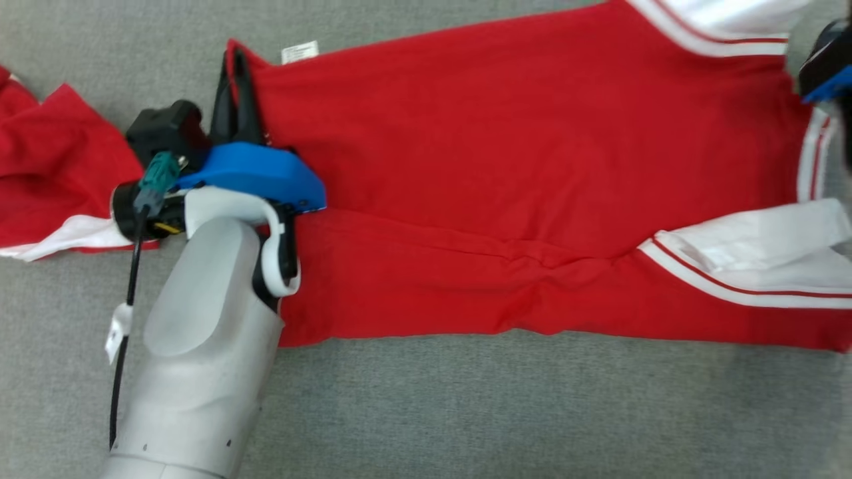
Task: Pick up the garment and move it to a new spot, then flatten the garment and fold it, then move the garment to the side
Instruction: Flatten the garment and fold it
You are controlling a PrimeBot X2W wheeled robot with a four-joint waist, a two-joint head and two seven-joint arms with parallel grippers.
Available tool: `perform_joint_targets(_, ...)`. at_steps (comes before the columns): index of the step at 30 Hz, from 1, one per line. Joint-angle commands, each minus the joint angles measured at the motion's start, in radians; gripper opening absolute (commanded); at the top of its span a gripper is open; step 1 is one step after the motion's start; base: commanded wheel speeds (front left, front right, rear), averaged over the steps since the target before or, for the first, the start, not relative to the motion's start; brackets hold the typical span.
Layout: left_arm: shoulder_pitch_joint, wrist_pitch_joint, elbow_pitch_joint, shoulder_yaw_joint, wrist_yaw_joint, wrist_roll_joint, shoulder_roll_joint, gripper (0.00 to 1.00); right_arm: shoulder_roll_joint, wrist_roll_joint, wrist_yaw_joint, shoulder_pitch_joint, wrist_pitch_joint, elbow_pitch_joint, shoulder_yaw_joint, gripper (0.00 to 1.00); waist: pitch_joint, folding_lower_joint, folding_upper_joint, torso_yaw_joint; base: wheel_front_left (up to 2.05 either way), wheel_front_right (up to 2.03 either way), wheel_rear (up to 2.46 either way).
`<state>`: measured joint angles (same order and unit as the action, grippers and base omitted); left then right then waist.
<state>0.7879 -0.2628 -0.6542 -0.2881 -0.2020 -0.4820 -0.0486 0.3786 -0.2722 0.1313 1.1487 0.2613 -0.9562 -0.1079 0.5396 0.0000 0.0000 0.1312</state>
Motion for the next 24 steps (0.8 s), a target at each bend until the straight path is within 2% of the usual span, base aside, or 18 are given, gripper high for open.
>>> perform_joint_targets(1,-0.027,-0.003,0.003,0.035,0.009,0.025,-0.008,0.00,-0.011,-0.021,-0.001,-0.066,0.005,0.062,-0.001,0.00,-0.031,0.0000,0.0000,-0.038,0.00,0.00,0.00)
perform_joint_targets(7,-0.125,-0.003,0.024,0.120,0.058,0.113,-0.006,0.00,-0.043,-0.130,-0.001,-0.331,0.005,0.312,0.017,0.00,-0.100,0.0000,0.0000,-0.089,0.00,0.00,0.00)
perform_joint_targets(12,-0.218,-0.003,0.024,0.179,0.093,0.150,-0.004,0.00,-0.080,-0.189,-0.001,-0.538,0.005,0.428,0.041,0.00,-0.161,0.0000,0.0000,-0.117,0.00,0.00,0.00)
perform_joint_targets(18,-0.319,-0.003,-0.023,0.185,0.120,0.144,-0.003,0.00,-0.125,-0.199,-0.001,-0.709,0.006,0.421,0.042,0.00,-0.223,0.0000,0.0000,-0.138,0.00,0.00,0.00)
perform_joint_targets(24,-0.397,-0.003,-0.052,0.138,0.111,0.092,-0.004,0.00,-0.159,-0.185,-0.001,-0.763,0.006,0.360,0.058,0.00,-0.265,0.0000,0.0000,-0.137,0.00,0.00,0.00)
